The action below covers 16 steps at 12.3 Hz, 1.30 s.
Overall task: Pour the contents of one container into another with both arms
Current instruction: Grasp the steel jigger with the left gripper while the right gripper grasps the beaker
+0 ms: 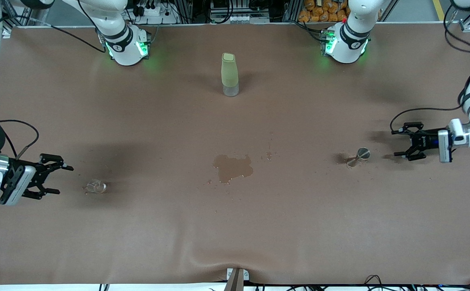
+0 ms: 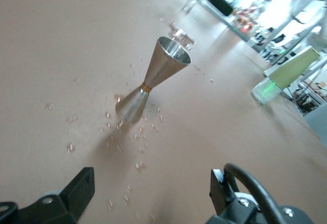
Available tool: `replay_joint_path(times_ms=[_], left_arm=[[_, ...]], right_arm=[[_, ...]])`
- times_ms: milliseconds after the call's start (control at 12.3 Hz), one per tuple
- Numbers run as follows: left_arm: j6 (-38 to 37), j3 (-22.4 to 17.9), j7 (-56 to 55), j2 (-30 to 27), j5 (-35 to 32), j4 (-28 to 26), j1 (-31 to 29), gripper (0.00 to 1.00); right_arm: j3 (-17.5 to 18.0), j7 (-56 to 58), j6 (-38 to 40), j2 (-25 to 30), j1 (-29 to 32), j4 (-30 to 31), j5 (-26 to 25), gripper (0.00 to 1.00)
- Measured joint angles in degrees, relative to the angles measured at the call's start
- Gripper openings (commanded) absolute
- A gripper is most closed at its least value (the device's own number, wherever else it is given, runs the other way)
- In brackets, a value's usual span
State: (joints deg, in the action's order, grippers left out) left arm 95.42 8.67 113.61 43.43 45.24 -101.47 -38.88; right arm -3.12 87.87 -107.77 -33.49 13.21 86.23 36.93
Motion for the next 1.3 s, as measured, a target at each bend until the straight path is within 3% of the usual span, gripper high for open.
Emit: replay_joint_path(times_ms=[325, 650, 812, 1300], left_arm=[[-1.90, 2.47, 16.28, 5.98, 0.56, 5.79, 0.67, 1.00], [-2.38, 3.29, 29.18, 8.57, 1.78, 6.73, 1.30, 0.94], [-3.14, 3.64, 34.14, 9.74, 3.72, 6.80, 1.68, 0.86], [-4.18, 5.36, 40.13, 11.50, 5.43, 6.92, 3.19, 0.83]], right_arm=[[-0.07, 18.56, 0.31, -4.74, 4.85, -1.88, 13.39, 1.00], [-0.08, 32.33, 5.68, -11.84, 8.56, -2.04, 25.79, 1.00], [-0.08, 36.63, 9.53, -15.60, 9.66, -2.13, 27.32, 1.00], [-0.07, 46.73, 12.79, -20.78, 11.07, -2.62, 29.06, 1.00]])
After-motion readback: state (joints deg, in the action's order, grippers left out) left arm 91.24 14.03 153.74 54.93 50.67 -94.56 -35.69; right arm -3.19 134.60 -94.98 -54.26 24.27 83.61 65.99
